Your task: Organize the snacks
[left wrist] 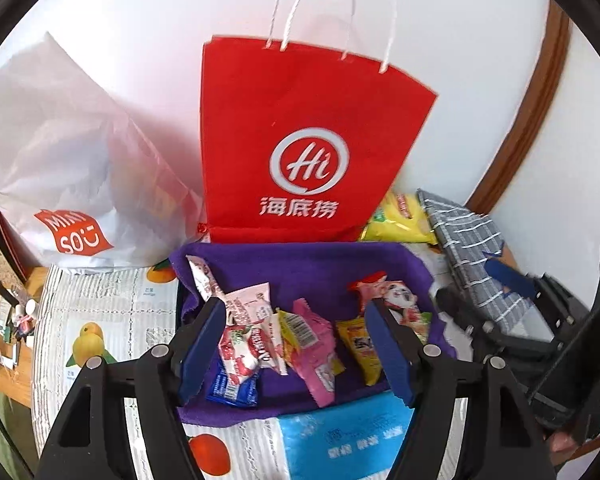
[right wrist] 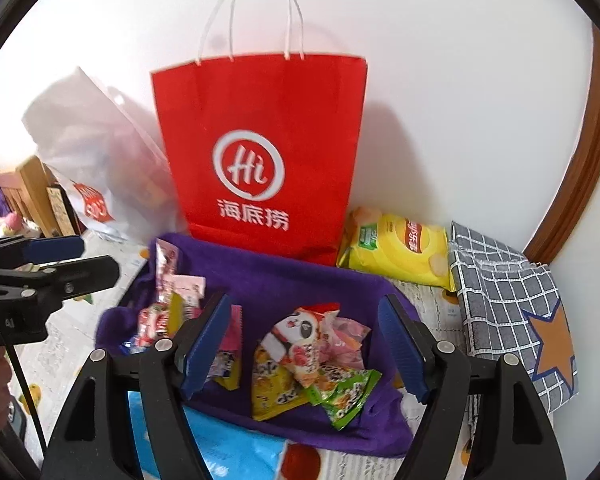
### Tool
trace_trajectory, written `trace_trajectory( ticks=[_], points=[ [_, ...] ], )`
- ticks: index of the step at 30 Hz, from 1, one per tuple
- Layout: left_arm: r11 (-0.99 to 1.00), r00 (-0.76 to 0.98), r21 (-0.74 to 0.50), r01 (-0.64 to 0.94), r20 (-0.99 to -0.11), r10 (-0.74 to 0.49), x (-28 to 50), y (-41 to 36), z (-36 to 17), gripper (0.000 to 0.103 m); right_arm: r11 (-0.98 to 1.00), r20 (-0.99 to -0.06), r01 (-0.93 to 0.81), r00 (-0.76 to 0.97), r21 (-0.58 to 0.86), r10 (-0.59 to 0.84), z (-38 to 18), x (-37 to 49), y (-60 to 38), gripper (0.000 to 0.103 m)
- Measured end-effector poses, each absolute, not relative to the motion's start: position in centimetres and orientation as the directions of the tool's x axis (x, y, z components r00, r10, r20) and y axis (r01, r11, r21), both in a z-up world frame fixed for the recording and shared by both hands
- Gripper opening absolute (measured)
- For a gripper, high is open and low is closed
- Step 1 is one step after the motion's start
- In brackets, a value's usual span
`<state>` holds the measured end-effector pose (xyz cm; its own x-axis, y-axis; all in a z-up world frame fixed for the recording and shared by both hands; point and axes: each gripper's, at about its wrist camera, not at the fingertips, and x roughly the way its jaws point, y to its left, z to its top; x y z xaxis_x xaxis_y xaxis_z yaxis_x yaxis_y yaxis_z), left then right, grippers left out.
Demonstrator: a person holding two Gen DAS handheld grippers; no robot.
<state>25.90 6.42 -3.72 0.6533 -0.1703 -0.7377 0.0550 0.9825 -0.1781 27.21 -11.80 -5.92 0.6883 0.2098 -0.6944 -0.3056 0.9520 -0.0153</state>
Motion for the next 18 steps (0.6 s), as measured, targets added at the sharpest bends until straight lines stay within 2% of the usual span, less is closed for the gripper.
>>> trace_trajectory(
  ticks=[4, 7, 13, 18],
  points=[
    [0.985, 0.678, -0.156, 0.07, -0.717, -0.162, 24.4, 5.6, -2.4, 0.072, 0.959, -0.701, -0.283, 0.678, 0.032, 0.223, -5.5, 25.6, -12.4, 0.077],
    [0.985, 0.696, -0.154, 0.073, -0.7, -0.161, 22.7, 5.3, -1.5, 0.08, 0.964, -0.707, -0.265, 0.679, 0.019, 0.201, -5.0, 24.1, -12.8, 0.077],
    [0.987, 0.707, -0.148, 0.058, -0.692, -0.145, 18.8, 5.1, -0.5, 0.082, 0.977, -0.699, -0.205, 0.689, 0.062, 0.19, -3.9, 20.5, -14.5, 0.077],
    [0.991, 0.736, -0.13, 0.042, -0.666, -0.118, 15.0, 4.8, 0.2, 0.088, 0.987, -0.677, -0.156, 0.722, 0.045, 0.145, -2.8, 16.7, -15.4, 0.077]
  ],
)
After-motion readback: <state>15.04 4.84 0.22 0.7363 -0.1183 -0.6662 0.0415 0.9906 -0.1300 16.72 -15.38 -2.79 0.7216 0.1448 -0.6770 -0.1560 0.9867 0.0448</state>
